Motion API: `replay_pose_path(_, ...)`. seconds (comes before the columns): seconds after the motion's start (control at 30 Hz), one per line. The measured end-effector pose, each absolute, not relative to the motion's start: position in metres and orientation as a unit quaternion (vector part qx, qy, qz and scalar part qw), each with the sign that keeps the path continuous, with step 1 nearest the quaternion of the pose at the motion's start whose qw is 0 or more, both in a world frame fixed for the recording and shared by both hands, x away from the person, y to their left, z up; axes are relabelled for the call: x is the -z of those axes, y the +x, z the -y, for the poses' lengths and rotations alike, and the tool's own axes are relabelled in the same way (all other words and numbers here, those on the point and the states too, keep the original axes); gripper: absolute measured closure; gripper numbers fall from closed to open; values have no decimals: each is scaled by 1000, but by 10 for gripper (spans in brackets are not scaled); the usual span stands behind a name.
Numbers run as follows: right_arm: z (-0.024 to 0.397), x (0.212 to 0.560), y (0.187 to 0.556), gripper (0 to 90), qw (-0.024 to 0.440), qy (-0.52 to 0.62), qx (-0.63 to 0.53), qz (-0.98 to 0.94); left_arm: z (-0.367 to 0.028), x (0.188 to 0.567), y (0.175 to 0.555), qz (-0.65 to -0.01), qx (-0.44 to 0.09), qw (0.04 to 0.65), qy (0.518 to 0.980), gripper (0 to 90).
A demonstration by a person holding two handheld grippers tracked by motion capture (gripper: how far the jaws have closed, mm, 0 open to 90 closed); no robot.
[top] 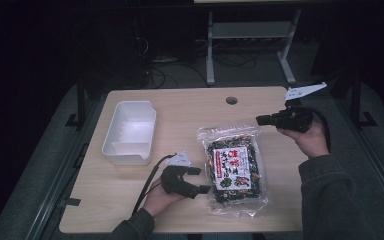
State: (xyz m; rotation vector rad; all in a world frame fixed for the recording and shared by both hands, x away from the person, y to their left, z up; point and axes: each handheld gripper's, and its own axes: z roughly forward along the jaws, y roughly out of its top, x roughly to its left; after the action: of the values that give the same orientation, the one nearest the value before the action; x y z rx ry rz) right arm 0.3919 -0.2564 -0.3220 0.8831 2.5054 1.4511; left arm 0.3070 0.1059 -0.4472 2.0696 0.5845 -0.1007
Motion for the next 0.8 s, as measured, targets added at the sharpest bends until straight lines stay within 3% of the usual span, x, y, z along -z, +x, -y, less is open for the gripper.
replay_pose_path(0.17, 261, 310, 379, 900, 69, 276, -491, -823, -86, 452, 316, -242, 79, 487, 835, 239)
replay_pose_path(0.3, 262, 301, 372, 900, 74, 264, -504, -819, -86, 453, 323, -252, 106, 511, 815, 363)
replay_pose_path(0.57, 268, 294, 363, 900, 91, 263, -515, -811, -92, 444, 324, -234, 106, 539, 802, 658)
replay_pose_path(0.67, 275, 297, 362, 900, 89, 270, -527, -801, -94, 439, 323, -227, 107, 545, 800, 730)
replay_pose_path(0.8, 279, 299, 362, 900, 89, 274, -529, -798, -95, 434, 321, -222, 97, 542, 804, 745)
